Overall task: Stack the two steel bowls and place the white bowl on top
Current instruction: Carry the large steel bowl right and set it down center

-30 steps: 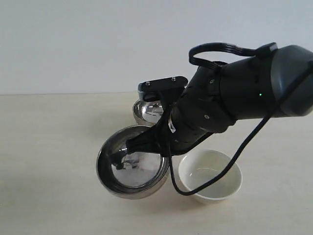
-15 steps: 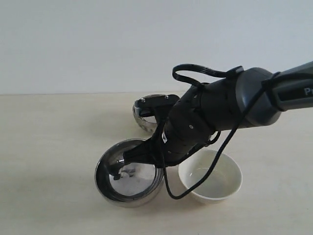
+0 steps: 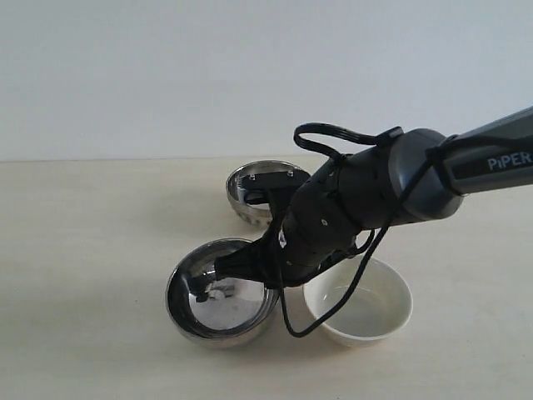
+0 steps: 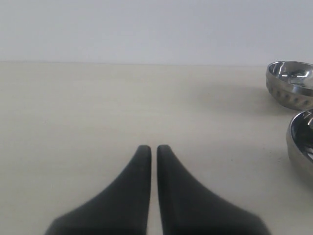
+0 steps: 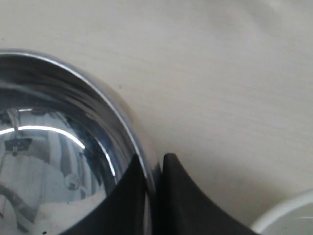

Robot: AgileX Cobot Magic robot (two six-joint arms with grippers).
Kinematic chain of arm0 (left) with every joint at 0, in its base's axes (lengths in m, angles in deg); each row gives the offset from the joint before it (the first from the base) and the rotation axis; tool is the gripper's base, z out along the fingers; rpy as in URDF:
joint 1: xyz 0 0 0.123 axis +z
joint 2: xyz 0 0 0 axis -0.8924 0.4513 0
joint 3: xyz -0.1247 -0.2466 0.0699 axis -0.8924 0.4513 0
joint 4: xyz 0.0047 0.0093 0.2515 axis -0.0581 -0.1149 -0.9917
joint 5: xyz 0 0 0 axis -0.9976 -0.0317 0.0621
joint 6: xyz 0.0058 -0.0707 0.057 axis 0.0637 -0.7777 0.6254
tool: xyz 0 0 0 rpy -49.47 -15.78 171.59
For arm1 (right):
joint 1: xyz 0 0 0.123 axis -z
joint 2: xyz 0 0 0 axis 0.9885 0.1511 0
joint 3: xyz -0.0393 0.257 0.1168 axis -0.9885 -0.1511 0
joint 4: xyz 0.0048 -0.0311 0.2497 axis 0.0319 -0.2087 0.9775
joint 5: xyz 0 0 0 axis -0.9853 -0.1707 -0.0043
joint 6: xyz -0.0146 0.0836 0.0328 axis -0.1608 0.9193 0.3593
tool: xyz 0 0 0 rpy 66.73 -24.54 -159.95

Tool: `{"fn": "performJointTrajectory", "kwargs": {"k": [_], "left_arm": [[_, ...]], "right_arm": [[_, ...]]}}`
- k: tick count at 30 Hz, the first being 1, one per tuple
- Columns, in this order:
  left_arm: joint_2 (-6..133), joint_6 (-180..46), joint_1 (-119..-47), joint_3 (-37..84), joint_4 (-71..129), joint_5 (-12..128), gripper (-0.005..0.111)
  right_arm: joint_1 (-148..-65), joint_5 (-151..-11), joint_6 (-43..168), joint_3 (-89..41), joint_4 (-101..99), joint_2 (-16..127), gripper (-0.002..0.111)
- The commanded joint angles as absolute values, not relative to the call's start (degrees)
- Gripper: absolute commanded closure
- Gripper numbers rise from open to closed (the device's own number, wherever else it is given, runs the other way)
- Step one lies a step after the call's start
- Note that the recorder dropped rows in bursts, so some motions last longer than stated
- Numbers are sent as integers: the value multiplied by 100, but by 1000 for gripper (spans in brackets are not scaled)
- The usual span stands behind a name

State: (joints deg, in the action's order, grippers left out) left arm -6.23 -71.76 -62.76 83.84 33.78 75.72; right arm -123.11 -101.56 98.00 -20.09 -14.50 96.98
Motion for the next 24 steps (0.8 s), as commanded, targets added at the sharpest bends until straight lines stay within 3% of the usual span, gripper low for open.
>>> {"fn": "performJointTrajectory", "kwargs": {"k": [1,24], "left_arm": [[-641,-7203,-6305,8402,3378,7529,103],[-641,-7203,-6305,8402,3378,7529,103]], "right_arm": [[-12301,-10208,9765,-1985,-1554,9741,108],[-12291,-11244,9781,-1697,-1950,9741,108]]}}
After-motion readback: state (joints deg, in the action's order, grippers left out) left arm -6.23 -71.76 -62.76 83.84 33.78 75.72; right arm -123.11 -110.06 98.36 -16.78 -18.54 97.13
